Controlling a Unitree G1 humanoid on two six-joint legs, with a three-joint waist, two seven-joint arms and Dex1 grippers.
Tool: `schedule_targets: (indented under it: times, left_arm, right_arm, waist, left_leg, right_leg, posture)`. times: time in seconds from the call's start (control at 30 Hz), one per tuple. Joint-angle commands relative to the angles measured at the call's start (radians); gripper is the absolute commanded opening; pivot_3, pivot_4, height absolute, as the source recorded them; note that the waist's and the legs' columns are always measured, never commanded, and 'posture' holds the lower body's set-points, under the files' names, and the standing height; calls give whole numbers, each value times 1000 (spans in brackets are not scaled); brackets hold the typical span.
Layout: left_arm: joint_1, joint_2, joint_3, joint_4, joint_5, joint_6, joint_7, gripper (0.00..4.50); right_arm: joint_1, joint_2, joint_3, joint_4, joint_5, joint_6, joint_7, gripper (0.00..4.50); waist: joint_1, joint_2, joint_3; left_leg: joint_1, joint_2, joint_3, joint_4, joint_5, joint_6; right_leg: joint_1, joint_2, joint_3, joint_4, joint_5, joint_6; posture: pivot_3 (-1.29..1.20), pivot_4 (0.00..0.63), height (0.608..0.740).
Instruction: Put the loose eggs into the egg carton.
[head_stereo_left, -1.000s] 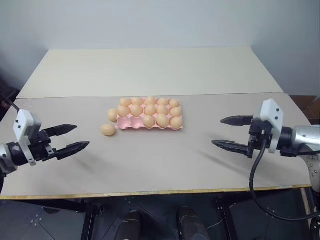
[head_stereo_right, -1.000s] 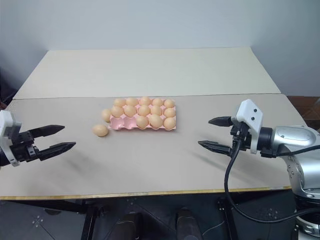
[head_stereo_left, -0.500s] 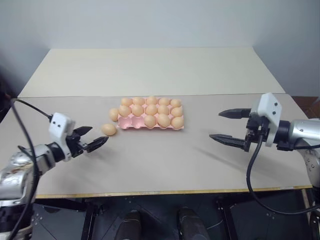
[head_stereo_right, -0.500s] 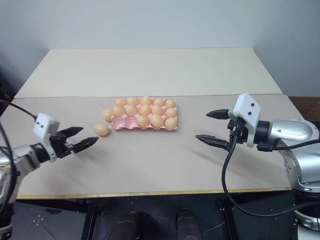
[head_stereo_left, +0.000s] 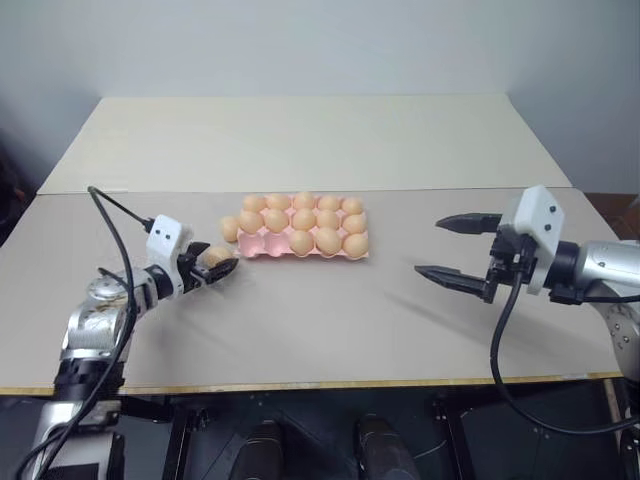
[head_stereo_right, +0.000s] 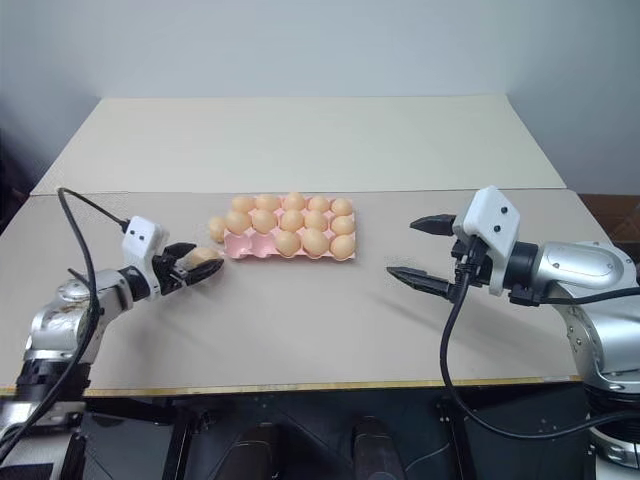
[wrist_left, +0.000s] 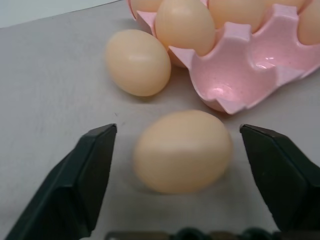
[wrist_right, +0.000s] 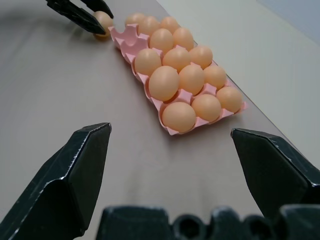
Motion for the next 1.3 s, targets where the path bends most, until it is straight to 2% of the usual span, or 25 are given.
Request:
schedule_targets:
  times: [0.03,0.1,0.17,0.43,0.57,0.73,0.97,1.1,1.3]
  left_arm:
    - [-24,4,-5,10,16,-26,-22,2904]
    - [-26,5,-3,11,21,-25,-21,2340]
    - [-17,14,6,-4,19,-16,-26,2151]
    - [78,111,70,-139,-10,26,-79,2151]
    - [89,162,98,-224,-72,33,-170,2151]
    - [-29,86,67,-264,-141,39,-181,2151]
    - [-227,-63,-75,-48,-51,-72,-196,2151]
    - [-272,-83,-142,68,19,-131,-237,2151]
    - [-293,-83,-153,153,54,-172,-270,2151]
  right_arm:
    - [-13,-11,-41,-43,38,-3,-17,4500]
    - [-9,-15,-42,-46,42,-5,-25,4500]
    - [-3,-19,-43,-48,45,-7,-30,4500]
    - [18,-21,-49,-64,57,-5,-51,4500]
    - [20,-18,-42,-65,54,-8,-57,4500]
    - [8,-18,-33,-63,50,-8,-66,4500]
    - [5,-21,-36,-69,48,-6,-83,4500]
    - [19,-21,-47,-91,55,2,-98,4500]
    - [44,-22,-71,-118,65,16,-121,4500]
  waist:
    - [-3,0,0]
    - [-3,0,0]
    - [-3,0,0]
    - [-3,0,0]
    - [-1,0,0]
    - [11,0,0]
    - [15,-1,-1]
    - [8,-1,-1]
    - [2,-1,-1]
  left_leg:
    - [0,0,0,0,0,0]
    - [0,0,0,0,0,0]
    - [0,0,0,0,0,0]
    - [0,0,0,1,0,0]
    - [0,0,0,2,0,0]
    - [-1,0,0,2,0,0]
    - [-1,0,0,4,0,1]
    - [-2,0,0,4,0,1]
    - [-3,0,0,5,0,1]
  right_leg:
    - [0,0,0,0,0,0]
    - [0,0,0,0,0,0]
    - [0,0,0,0,0,0]
    - [-1,0,0,1,0,0]
    - [0,0,0,0,0,0]
    - [1,0,0,0,0,0]
    - [1,0,0,0,0,1]
    - [0,1,0,0,0,1]
    - [0,1,0,0,0,1]
  posture:
    - [0,150,740]
    - [0,150,740]
    - [0,150,740]
    - [0,150,740]
    - [0,150,740]
    - [0,150,740]
    - [0,150,740]
    - [0,150,740]
    - [0,150,740]
